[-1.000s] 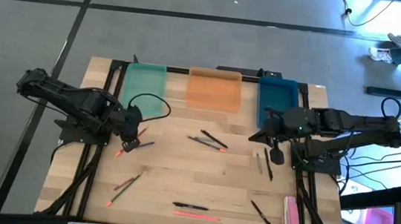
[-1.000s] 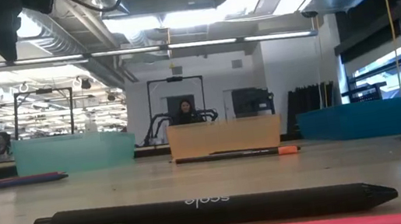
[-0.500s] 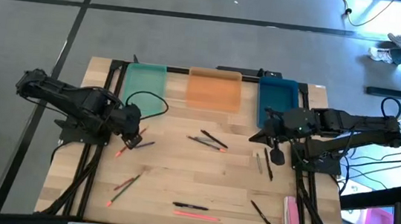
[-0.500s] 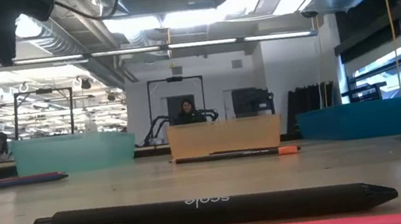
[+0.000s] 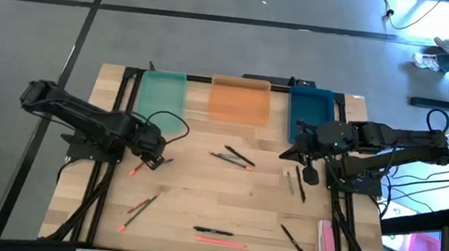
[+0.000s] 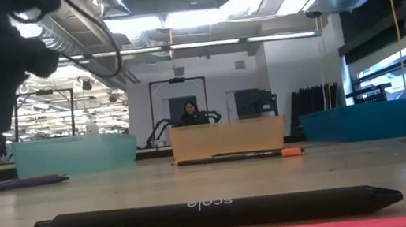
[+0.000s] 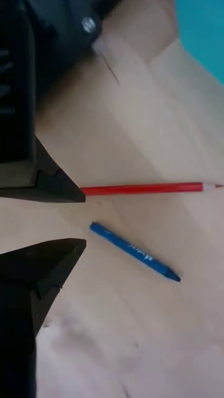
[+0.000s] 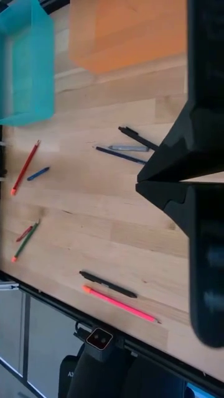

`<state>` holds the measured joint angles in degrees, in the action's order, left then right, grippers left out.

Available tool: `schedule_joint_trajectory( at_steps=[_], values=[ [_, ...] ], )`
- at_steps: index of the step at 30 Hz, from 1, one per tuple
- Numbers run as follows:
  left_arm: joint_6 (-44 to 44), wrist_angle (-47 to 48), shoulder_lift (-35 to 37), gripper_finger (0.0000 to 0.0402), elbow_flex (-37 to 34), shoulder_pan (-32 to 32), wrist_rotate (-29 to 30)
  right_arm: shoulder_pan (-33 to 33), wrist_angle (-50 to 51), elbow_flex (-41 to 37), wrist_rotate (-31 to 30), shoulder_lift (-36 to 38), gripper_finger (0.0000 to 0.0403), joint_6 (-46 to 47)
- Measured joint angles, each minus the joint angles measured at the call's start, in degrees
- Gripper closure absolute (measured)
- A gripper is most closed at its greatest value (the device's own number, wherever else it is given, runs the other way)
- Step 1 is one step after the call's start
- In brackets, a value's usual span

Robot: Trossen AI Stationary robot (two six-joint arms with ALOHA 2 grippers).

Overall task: Sort crayons/erasers/pens/pencils in bins
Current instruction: Put the red pencil into the light blue bin

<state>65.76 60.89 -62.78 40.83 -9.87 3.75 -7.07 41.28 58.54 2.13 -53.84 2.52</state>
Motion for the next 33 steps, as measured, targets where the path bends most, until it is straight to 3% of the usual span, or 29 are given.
schedule_joint_trajectory(
  at_steps=[33],
  values=[
    [-0.3, -5.6, -17.8, 0.0309, -2.8, -0.3, 2.6, 0.0, 0.5, 0.0, 0.0, 0.0, 0.0393, -0.1]
  ],
)
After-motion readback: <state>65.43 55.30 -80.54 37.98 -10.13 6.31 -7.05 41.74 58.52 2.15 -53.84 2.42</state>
